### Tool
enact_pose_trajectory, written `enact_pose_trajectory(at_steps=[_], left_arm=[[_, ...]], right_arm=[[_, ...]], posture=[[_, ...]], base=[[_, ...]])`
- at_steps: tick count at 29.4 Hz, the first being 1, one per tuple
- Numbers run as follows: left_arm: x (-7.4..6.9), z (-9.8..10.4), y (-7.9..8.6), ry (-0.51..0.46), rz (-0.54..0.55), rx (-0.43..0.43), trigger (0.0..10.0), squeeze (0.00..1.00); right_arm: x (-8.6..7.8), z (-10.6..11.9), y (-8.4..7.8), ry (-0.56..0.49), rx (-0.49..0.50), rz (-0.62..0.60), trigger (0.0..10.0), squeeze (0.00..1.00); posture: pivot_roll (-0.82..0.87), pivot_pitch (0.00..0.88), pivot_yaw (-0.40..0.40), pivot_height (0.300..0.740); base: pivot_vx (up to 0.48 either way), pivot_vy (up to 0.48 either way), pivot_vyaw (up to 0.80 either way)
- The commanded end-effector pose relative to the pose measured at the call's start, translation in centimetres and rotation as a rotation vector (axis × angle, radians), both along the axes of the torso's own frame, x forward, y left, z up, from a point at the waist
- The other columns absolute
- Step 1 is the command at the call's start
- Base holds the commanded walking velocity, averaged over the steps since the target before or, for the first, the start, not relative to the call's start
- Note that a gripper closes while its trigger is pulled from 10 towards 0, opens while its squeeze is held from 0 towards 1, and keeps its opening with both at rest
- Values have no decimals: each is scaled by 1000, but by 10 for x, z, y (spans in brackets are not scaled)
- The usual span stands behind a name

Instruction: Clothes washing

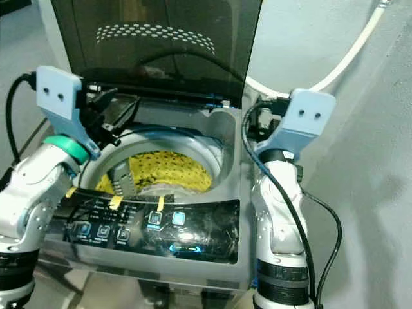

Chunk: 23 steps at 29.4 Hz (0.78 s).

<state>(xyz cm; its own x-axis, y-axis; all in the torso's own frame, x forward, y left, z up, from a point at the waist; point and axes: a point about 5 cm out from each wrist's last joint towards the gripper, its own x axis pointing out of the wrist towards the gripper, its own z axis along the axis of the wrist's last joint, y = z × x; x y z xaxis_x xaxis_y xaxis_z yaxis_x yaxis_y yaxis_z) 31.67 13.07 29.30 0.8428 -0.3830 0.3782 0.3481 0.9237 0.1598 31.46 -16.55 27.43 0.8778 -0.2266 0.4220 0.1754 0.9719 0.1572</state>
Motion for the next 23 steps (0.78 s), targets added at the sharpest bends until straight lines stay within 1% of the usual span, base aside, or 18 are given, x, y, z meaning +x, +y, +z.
enact_pose_trajectory(at_steps=[1, 3, 5, 6, 7, 8, 9, 11, 13, 15, 16, 17, 18, 21, 23], left_arm=[[-1, -2, -3, -16, -1, 26, 10000, 0], [-1, -2, -2, -23, 5, 34, 10000, 0], [-1, -2, -2, -26, 8, 37, 10000, 0], [0, -3, -1, -26, 13, 41, 10000, 0], [0, -3, -1, -26, 13, 41, 10000, 0], [0, -3, -1, -27, 16, 45, 10000, 0], [1, -4, -1, -28, 20, 48, 10000, 0], [2, -4, 0, -28, 28, 51, 10000, 0], [2, -4, 0, -30, 31, 53, 10000, 0], [2, -4, 1, -33, 35, 55, 10000, 0], [2, -4, 1, -33, 35, 55, 10000, 0], [3, -3, 4, -38, 46, 56, 10000, 0], [3, -2, 5, -41, 49, 55, 10000, 0], [2, 2, 7, -58, 54, 46, 10000, 0], [-1, 17, 11, -149, 74, 109, 10000, 0]], right_arm=[[-3, -5, 1, 11, 32, 2, 10000, 0], [-9, 0, 12, -43, 7, 109, 10000, 0], [-11, 2, 16, -60, -5, 152, 10000, 0], [-24, 12, 29, -155, -98, 314, 10000, 0], [-24, 12, 29, -155, -98, 314, 10000, 0], [-30, 15, 34, -184, -112, 402, 10000, 0], [-34, 16, 38, -197, -121, 464, 10000, 0], [-42, 18, 41, -217, -121, 559, 10000, 0], [-44, 20, 40, -226, -123, 568, 10000, 0], [-46, 25, 35, -248, -83, 577, 10000, 0], [-46, 25, 35, -248, -83, 577, 10000, 0], [-47, 29, 28, -274, -36, 583, 10000, 0], [-47, 30, 26, -280, -25, 590, 10000, 0], [-49, 30, 23, -291, -35, 622, 10000, 0], [-52, 31, 20, -299, -55, 653, 10000, 0]], posture=[[13, 44, 76, 740], [13, 47, 77, 740], [13, 47, 77, 740], [10, 45, 78, 740], [10, 45, 78, 740], [10, 43, 80, 740], [10, 43, 81, 740], [12, 46, 83, 740], [12, 46, 84, 740], [13, 45, 89, 740], [13, 45, 89, 740], [17, 44, 101, 740], [17, 44, 101, 740], [21, 47, 104, 740], [22, 49, 109, 740]], base=[[0, 0, 0], [0, 0, 0], [0, 0, 0], [0, 0, 0], [0, 0, 0], [0, 0, 0], [0, 0, 0], [0, 0, 0], [0, 0, 0], [0, 0, 0], [0, 0, 0], [0, 0, 0], [0, 0, 0], [0, 0, 0], [0, 0, 0]])
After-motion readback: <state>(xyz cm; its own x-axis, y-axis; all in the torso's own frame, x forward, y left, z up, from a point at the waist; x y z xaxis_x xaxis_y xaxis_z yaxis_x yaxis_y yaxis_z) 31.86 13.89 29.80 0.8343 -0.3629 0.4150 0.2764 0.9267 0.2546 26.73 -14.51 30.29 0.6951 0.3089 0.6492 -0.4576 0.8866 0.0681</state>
